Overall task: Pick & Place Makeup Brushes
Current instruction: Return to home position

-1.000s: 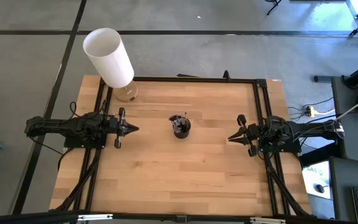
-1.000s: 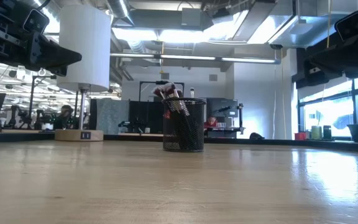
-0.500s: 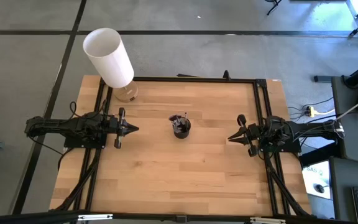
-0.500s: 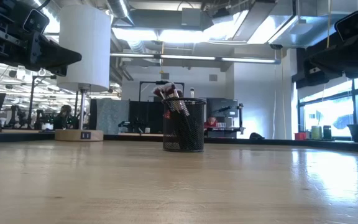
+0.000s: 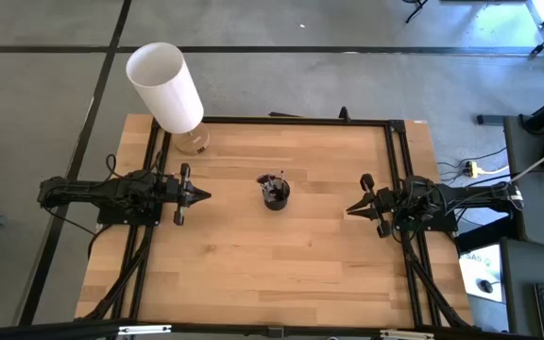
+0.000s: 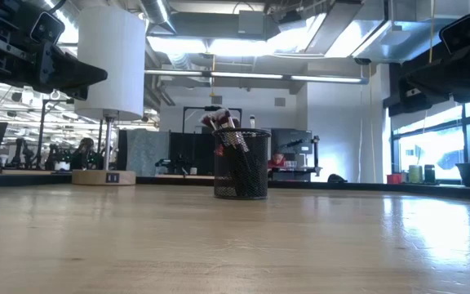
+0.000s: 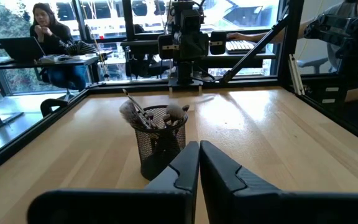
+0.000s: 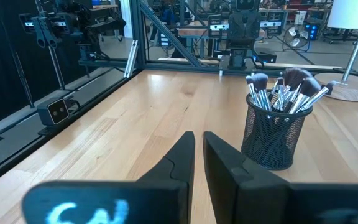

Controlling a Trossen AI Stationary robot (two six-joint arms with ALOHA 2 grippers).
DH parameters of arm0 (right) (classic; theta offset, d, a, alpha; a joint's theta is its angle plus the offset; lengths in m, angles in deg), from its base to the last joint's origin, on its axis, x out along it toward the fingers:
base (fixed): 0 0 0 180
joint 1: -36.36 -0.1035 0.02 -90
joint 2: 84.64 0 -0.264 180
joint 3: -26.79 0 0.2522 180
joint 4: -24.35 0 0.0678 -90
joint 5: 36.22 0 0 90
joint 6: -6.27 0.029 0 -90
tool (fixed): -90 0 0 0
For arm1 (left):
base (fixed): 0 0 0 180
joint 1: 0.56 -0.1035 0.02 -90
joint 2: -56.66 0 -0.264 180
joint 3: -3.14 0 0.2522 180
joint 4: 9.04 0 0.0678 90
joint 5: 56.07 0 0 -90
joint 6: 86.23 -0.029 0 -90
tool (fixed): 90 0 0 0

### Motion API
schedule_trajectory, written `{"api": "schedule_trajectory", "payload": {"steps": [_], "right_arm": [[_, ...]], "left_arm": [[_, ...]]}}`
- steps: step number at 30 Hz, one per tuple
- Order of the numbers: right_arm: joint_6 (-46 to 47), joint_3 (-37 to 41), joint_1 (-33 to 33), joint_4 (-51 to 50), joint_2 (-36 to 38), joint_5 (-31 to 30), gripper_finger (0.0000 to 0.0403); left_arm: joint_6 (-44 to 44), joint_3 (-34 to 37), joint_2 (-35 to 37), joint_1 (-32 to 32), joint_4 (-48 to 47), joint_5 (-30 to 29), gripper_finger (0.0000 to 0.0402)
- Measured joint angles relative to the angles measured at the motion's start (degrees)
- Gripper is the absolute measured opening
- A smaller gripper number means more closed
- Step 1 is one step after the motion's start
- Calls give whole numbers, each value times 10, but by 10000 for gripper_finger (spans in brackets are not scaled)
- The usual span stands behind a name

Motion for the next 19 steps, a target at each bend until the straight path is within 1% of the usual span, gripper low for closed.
{"api": "schedule_trajectory", "payload": {"steps": [19], "right_arm": [[0,0,0,0,0,0,35]], "left_arm": [[0,0,0,0,0,0,7]]}}
